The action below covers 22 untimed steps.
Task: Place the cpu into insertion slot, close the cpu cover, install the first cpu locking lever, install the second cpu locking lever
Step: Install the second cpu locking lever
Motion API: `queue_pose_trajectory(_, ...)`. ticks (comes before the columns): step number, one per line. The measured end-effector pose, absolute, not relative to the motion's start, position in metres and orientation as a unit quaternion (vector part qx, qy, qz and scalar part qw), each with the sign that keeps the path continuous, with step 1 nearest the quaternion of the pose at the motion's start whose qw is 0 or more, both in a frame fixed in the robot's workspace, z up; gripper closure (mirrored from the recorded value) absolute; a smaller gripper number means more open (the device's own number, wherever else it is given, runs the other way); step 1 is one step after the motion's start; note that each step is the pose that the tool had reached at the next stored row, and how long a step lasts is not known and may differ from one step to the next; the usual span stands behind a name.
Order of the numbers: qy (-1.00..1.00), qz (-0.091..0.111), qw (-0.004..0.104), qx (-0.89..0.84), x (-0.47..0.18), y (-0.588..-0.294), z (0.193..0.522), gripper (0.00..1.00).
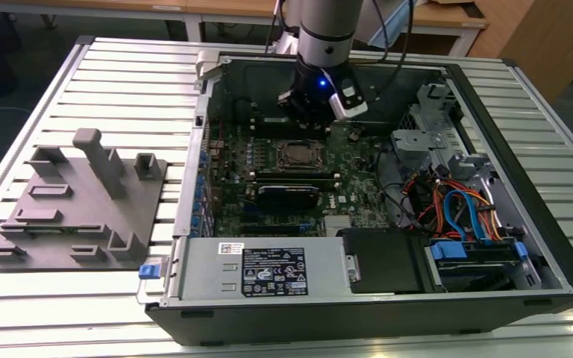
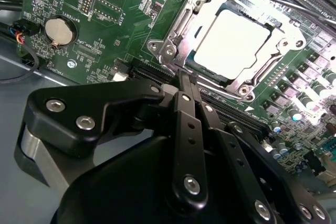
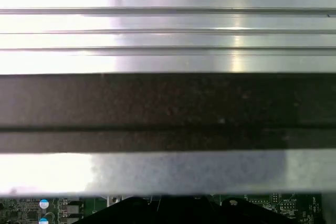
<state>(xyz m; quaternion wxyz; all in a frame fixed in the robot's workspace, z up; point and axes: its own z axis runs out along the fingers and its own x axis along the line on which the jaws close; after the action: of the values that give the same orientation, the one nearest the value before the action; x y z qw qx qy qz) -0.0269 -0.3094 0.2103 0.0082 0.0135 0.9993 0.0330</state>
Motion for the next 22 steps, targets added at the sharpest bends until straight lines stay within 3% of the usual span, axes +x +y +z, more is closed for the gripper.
queue_pose_trajectory(22,0.999,0.033,0.008,0.014,-0.0270,-0.3116,0.2150,0.90)
